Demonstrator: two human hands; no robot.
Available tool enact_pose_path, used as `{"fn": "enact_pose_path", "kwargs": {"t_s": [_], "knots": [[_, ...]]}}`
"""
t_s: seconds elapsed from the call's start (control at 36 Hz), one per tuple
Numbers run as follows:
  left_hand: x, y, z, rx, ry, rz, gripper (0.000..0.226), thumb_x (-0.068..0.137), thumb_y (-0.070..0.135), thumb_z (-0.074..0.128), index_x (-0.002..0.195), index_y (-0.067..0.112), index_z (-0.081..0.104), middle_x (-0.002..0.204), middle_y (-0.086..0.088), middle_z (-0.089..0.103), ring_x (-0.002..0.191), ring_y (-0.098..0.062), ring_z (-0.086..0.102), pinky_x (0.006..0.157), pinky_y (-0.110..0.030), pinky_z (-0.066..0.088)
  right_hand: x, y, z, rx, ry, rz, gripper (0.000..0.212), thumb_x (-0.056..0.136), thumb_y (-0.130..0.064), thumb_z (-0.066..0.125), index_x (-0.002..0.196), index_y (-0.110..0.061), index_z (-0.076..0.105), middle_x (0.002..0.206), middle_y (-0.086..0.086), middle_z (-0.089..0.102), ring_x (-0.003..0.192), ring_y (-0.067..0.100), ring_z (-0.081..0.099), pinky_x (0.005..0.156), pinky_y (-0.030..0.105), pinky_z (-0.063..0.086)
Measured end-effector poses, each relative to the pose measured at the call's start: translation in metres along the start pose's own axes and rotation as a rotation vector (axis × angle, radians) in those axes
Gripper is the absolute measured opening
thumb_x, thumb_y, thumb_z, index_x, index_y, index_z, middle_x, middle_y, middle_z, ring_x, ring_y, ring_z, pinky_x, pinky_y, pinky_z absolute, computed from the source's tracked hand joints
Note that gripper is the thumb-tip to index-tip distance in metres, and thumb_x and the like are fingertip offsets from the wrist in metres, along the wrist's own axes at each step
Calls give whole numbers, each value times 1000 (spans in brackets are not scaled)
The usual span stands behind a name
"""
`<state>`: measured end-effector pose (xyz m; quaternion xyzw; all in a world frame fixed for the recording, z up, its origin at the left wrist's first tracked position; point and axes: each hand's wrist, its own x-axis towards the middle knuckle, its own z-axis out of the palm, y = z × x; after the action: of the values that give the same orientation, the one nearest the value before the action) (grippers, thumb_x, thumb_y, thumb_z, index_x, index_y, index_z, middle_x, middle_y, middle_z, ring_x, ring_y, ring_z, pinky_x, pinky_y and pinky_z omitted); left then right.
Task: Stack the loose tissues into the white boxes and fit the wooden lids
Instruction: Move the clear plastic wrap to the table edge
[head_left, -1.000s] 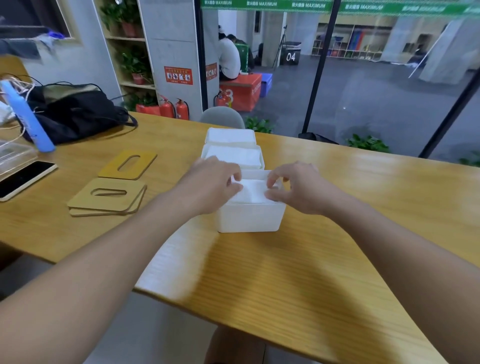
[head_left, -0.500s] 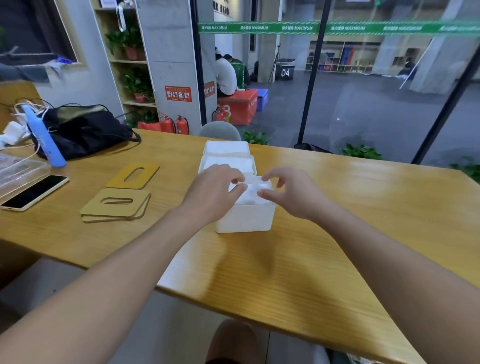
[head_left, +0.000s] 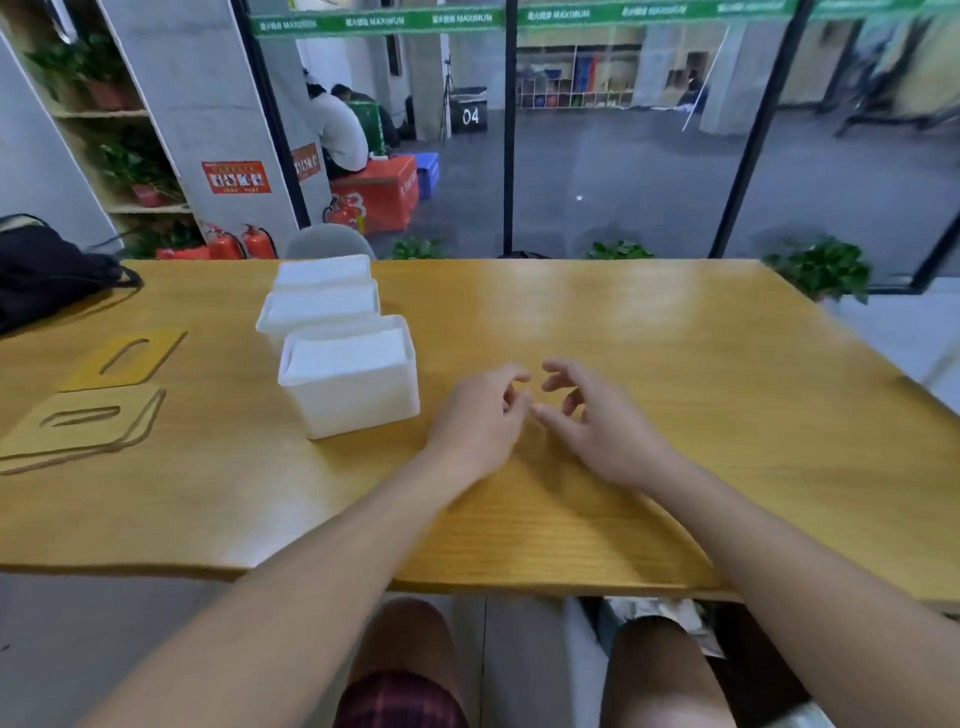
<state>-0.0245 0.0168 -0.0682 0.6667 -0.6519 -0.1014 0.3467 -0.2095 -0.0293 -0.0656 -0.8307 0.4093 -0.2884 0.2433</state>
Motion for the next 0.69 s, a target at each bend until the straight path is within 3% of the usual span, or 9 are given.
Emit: {"fn": "enact_pose_path", "kwargs": {"t_s": [0.14, 0.25, 0.33, 0.44, 0.69], "knots": [[47, -19, 39, 148, -39, -10, 32, 109, 40, 59, 138, 29, 67, 109, 9, 64, 112, -21, 62, 84, -37, 45, 27, 39, 4, 7, 19, 77, 52, 103, -33, 74, 150, -18, 58, 127, -6, 69, 91, 18, 66, 95, 40, 55], [86, -27, 54, 253, -49, -19, 32, 109, 41, 58, 138, 32, 67, 115, 7, 61, 115, -23, 56, 87, -38, 46, 65, 57, 13, -9, 36, 76, 49, 103, -34, 74, 148, -19, 61, 127, -6, 71, 89, 16, 66, 94, 41, 56], [95, -35, 60, 273, -56, -46, 34, 110, 42, 53, 140, 34, 65, 119, 6, 57, 115, -23, 53, 89, -38, 47, 90, 67, 18, -46, 20, 82, 46, 104, -37, 71, 147, -23, 62, 127, -9, 70, 89, 9, 63, 90, 36, 54], [77, -44, 64, 320, -7, 18, 38, 111, 48, 47, 144, 37, 60, 116, 10, 51, 110, -19, 46, 95, -41, 46, 93, 83, 24, -30, 39, 89, 35, 105, -40, 66, 139, -29, 67, 114, -18, 67, 91, 0, 62, 82, 25, 49], [83, -37, 57, 272, -83, -105, 42, 108, 49, 53, 147, 36, 59, 112, 11, 50, 104, -18, 46, 94, -41, 47, 96, 65, 23, -200, -37, 122, 38, 110, -43, 56, 142, -24, 59, 135, -8, 60, 105, 15, 61, 96, 41, 52]]}}
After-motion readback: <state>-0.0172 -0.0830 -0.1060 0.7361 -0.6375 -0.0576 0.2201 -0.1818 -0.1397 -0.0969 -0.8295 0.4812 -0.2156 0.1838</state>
